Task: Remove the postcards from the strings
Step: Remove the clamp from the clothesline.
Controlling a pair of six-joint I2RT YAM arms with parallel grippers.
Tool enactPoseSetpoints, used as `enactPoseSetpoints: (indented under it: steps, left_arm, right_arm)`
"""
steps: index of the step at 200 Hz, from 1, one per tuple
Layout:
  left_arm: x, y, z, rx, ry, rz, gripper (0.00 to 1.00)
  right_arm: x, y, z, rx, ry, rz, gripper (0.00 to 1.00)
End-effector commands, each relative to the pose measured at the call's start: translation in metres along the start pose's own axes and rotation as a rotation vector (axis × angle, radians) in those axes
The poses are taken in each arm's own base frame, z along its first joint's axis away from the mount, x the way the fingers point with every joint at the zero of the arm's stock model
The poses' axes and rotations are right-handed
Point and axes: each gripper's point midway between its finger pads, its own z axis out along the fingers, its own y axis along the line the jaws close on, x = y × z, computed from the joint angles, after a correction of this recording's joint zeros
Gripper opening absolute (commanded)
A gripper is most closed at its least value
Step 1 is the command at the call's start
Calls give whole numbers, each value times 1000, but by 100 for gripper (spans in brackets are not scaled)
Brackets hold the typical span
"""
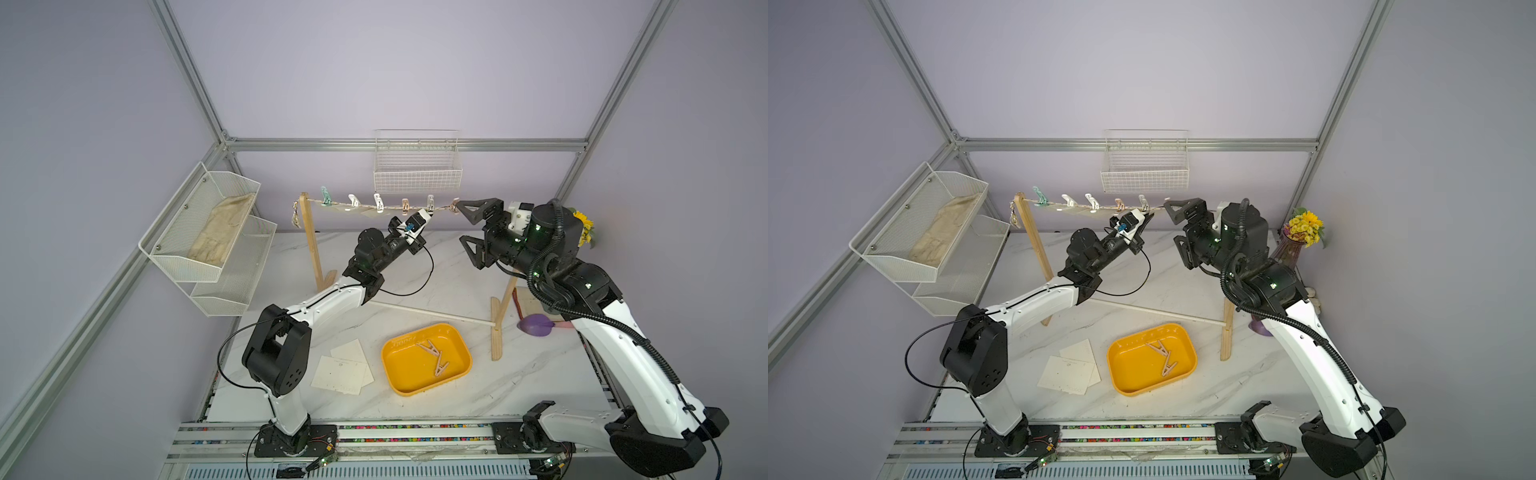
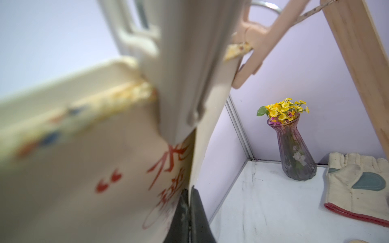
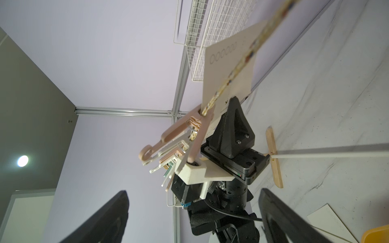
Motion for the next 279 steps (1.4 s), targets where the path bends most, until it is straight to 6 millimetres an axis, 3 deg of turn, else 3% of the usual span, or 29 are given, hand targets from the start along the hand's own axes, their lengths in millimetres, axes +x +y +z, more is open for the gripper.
enactPoseSetpoints:
  steps: [1, 70, 154, 279]
  left_arm:
    - [-31, 25, 5, -91, -85, 78, 4]
    - [-28, 23, 6, -106, -85, 120, 3]
    - [-29, 22, 5, -102, -89, 125, 3]
    - [-34, 18, 6, -89, -94, 139, 2]
  right_arm:
    - [-7, 11, 6, -27, -25, 84, 97]
    - [-11, 18, 25, -42, -34, 115, 90]
    - [-17, 24, 25, -52, -55, 109, 67]
    - [-26, 28, 21, -59, -60, 105, 47]
